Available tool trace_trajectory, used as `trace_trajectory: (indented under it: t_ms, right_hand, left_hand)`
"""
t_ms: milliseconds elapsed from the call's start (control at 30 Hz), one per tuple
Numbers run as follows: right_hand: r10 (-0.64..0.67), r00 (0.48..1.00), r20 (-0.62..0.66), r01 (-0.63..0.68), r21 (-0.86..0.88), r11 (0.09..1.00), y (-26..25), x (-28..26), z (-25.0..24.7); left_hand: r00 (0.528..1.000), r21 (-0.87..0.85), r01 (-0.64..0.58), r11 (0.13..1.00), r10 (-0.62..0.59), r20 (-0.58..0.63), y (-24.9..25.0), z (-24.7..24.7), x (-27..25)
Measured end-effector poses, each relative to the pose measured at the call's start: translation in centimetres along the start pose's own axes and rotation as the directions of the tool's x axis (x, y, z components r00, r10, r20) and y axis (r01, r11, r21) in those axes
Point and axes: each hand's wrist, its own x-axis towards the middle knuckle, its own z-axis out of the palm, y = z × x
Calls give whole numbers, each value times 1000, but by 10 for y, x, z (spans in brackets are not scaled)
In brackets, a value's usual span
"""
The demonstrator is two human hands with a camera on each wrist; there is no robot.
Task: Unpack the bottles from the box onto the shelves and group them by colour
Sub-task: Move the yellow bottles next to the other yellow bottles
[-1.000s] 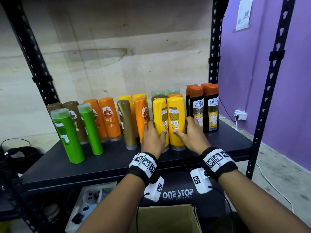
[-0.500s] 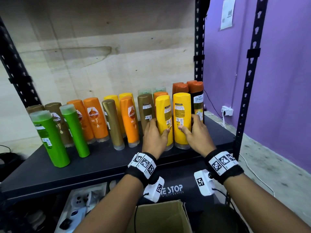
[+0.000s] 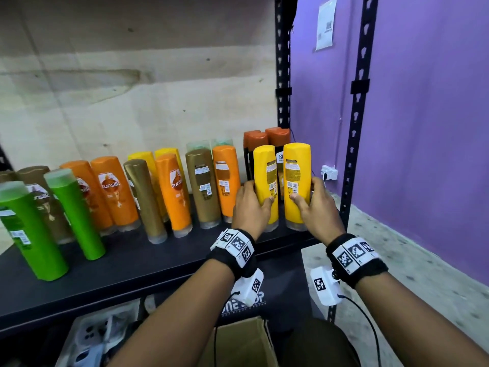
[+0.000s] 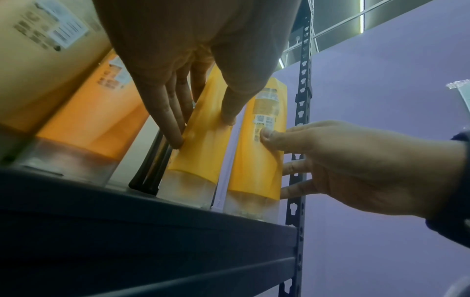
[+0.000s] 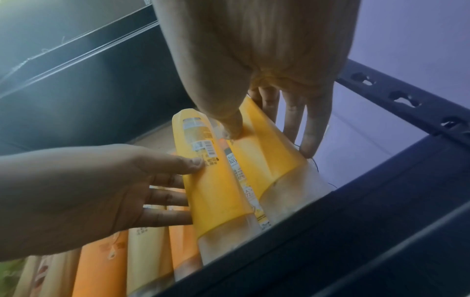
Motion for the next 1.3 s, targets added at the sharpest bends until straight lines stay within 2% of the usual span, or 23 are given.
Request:
trace_trajectory:
  t_ms: [367, 600, 833, 1100, 1300]
  right_hand:
    - [10, 1000, -6, -11, -66, 998, 14, 20, 9]
    - [39, 999, 12, -37, -105, 994, 15, 29, 11]
    - [16, 996, -87, -32, -180, 983, 17, 22, 18]
    - [-76, 979, -191, 38, -193, 980, 15, 4, 18]
    - [-90, 996, -23, 78, -309, 948, 1, -1, 13]
  left_hand:
    - [996, 112, -57, 992, 48, 81, -2, 24, 23]
    - [996, 98, -26, 995, 17, 92, -5, 30, 32]
    - [995, 98, -18, 995, 8, 103, -4, 28, 33]
    - [976, 286, -61, 956, -3, 217, 1, 6, 38]
    - [976, 399, -82, 913, -8, 218, -3, -11, 32]
